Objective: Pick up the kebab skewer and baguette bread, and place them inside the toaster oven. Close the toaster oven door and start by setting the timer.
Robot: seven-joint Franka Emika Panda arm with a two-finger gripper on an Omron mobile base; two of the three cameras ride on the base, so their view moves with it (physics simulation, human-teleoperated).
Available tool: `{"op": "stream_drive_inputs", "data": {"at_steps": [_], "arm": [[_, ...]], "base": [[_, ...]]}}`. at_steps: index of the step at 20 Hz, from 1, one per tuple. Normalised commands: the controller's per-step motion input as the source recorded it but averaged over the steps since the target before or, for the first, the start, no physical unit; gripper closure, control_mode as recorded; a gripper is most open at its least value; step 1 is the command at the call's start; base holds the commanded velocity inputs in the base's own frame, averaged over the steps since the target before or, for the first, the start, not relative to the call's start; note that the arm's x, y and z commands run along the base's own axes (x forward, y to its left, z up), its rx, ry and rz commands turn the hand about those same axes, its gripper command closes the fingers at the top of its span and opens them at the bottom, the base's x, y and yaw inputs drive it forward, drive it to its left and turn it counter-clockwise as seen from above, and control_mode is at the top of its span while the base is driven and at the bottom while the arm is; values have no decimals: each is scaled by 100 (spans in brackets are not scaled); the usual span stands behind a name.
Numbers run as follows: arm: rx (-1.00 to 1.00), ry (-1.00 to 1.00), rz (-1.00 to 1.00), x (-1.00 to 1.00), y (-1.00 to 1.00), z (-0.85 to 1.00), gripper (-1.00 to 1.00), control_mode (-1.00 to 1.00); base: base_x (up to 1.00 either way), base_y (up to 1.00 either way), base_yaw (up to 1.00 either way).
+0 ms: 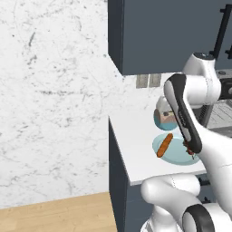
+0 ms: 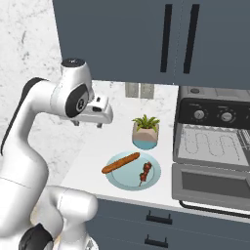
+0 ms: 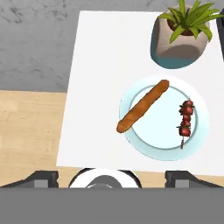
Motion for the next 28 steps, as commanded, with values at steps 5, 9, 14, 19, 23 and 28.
{"op": "stream_drive_inputs", "data": {"at_steps": [5, 9, 14, 19, 23, 28], "arm": [[10, -1, -1, -48, -100, -11, -100, -100], [11, 0, 0, -16, -100, 0, -100, -100], [4, 0, 0, 3, -100, 0, -100, -100], [0, -24, 0, -17, -86, -43, -100, -100], [7, -16, 0, 11, -98, -2, -100, -100], [4, -26, 0, 16, -85, 0, -100, -100]], "base": [[0, 0, 0], [0, 0, 0], [0, 0, 0], [0, 0, 0], [0, 0, 0], [0, 0, 0]]}}
